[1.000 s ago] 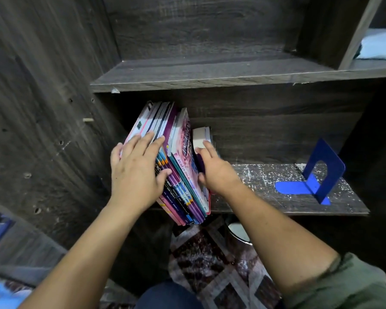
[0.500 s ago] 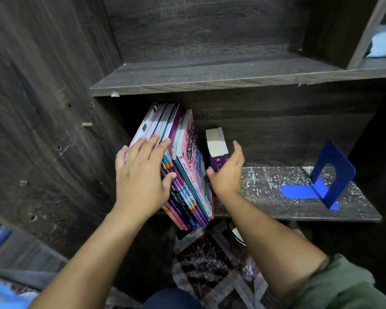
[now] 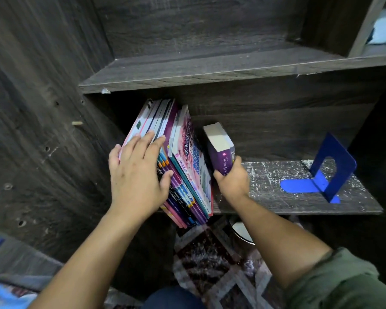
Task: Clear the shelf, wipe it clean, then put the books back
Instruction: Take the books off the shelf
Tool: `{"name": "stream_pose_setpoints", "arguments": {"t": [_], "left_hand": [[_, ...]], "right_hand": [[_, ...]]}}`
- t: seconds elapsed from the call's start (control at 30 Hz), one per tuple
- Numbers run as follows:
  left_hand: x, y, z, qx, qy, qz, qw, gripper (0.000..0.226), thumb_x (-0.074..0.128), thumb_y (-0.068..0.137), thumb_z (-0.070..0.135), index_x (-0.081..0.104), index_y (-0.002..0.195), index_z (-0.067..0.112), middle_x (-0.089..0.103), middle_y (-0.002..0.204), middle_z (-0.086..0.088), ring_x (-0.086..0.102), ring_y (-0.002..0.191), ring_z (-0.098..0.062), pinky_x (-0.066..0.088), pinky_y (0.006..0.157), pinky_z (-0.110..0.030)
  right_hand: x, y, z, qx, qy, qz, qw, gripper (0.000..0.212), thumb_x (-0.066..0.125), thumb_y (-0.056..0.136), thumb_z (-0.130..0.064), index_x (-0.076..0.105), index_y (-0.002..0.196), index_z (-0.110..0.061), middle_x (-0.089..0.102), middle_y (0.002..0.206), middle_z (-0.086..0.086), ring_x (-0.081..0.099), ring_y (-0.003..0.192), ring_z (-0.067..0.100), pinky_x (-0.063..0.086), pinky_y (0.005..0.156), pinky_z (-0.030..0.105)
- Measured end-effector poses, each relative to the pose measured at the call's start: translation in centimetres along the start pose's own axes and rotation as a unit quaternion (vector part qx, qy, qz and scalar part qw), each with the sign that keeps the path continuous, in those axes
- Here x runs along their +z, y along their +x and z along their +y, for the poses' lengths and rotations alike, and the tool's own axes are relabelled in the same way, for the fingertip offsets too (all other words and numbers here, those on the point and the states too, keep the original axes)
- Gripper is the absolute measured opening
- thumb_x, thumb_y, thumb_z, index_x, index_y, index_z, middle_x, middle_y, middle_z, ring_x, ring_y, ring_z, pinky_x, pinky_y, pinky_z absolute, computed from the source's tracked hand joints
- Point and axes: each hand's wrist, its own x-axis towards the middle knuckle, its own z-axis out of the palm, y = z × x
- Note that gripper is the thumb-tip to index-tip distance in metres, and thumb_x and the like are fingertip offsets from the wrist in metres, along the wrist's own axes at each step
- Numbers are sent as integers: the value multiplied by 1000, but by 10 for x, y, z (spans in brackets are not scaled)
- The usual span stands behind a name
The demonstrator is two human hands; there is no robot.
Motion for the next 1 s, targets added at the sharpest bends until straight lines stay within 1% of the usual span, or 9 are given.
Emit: {"name": "stream_pose_setpoints", "arguments": {"t": [0.2,0.33,0.5,0.57,0.63,0.7,0.8,0.9,1.0], "left_hand": [[-4,2,16,-31,23,-23,999,75,74,69,33,47,136,12,44,142,-10,37,133,-30,16,106,-67],[-6,6,37,-77,44,-63,994,78,74,68,33,42,134,5,39,142,-18,31,134,-36,12,107,-69],[-6,4,88,-128,17,-95,987,79,73,72,36,41,136,3,30,147,-23,21,138,-42,10,109,-71],[-4,-2,129,-16,-24,-96,995,76,70,75,37,40,139,9,34,147,-18,28,136,-38,18,110,-63],[0,-11,180,166,-82,-135,973,71,66,80,42,41,141,18,41,145,-9,37,133,-32,29,110,-53],[6,-20,234,313,-152,-225,910,61,63,84,44,45,139,25,48,140,-2,43,130,-25,35,108,-43],[22,-42,313,429,-201,-321,820,46,61,88,38,54,131,26,57,130,-1,52,122,-21,41,103,-38],[36,-71,383,539,-162,-310,766,38,56,91,37,56,128,26,57,125,0,53,120,-22,43,99,-41],[42,-100,442,670,-56,-238,701,31,48,96,32,55,125,23,55,124,0,50,118,-23,42,97,-39]], "right_hand": [[-57,-27,11,-63,-43,93,993,50,70,74,-43,49,111,-17,60,107,5,55,102,29,40,76,36],[-116,-59,41,-124,-80,93,985,57,72,73,-40,54,123,-20,60,112,3,52,108,28,43,82,39],[-193,-103,103,-104,-149,72,981,59,63,64,-52,58,116,-25,61,107,-5,53,104,22,45,77,34],[-222,-117,132,-73,-174,39,981,57,70,66,-50,59,119,-29,61,108,-7,53,104,20,45,76,33],[-247,-134,167,-37,-203,12,978,57,74,66,-48,59,120,-35,61,104,-8,54,102,19,46,75,32],[-267,-155,204,15,-220,-7,975,57,74,66,-47,60,120,-37,60,100,-8,57,101,21,48,75,32],[-291,-190,259,109,-242,-37,963,47,72,65,-48,62,109,-34,63,96,-6,61,97,22,48,70,31],[-309,-221,305,176,-245,-44,952,30,70,66,-45,56,83,-26,57,82,-3,61,88,26,37,60,30],[-318,-243,340,220,-263,-34,939,32,69,68,-49,60,86,-24,58,86,0,60,90,27,35,60,30]]}}
